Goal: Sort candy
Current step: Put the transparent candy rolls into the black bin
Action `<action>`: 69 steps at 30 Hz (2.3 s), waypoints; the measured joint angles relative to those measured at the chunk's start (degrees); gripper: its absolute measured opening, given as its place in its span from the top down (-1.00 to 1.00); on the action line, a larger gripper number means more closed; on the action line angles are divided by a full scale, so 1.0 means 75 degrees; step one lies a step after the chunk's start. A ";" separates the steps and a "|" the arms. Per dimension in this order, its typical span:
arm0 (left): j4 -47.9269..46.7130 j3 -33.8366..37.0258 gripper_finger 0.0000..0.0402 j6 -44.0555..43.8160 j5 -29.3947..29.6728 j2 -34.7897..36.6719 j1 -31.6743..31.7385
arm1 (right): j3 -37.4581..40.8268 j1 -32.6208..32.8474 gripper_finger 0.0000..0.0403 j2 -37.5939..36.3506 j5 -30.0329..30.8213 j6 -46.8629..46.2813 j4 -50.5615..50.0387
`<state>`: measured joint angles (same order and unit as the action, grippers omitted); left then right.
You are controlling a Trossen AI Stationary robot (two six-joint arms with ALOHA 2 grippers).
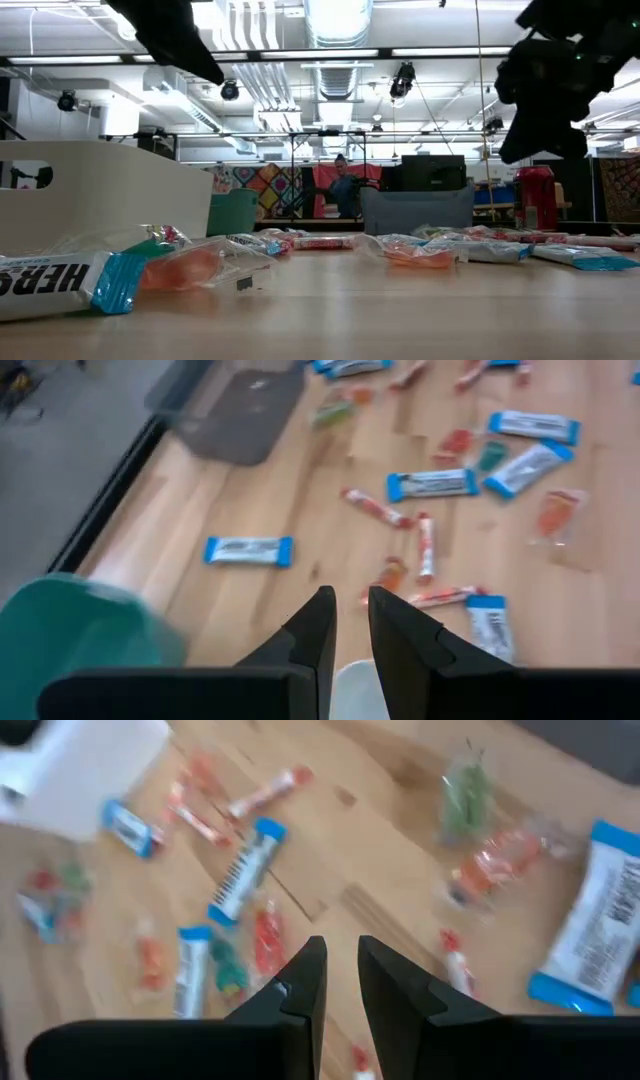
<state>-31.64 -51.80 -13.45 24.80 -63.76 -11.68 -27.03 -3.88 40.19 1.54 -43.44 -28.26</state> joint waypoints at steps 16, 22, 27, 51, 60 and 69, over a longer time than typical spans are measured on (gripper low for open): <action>0.1822 0.1347 0.76 -0.0906 0.0522 0.0049 -0.0568 | -0.1697 0.1087 0.72 0.2262 -0.0437 -0.0411 -0.2658; 0.1831 0.1080 0.76 -0.0782 0.0709 0.0049 -0.0565 | -0.1770 0.1469 0.70 0.3125 -0.1251 -0.0445 -0.2712; 0.1822 0.0933 0.76 -0.0600 0.0710 0.0043 -0.0565 | -0.1828 0.1671 0.51 0.3844 -0.1268 -0.0471 -0.2712; 0.1884 0.0922 0.76 -0.0475 0.0804 0.0017 -0.0565 | -0.1850 0.1702 0.50 0.5515 -0.0595 0.0539 -0.1658; 0.1902 0.0925 0.76 -0.0475 0.0824 0.0017 -0.0565 | -0.1865 0.1702 0.92 0.5476 -0.0583 0.0504 -0.1580; 0.1974 0.0925 0.76 -0.0475 0.0827 0.0017 -0.0565 | -0.1854 0.1702 0.94 0.5271 -0.0382 0.0485 -0.1277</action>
<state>-16.84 -44.86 -17.02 31.00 -63.64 -15.92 -40.93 8.88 79.72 -1.32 -39.81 -37.84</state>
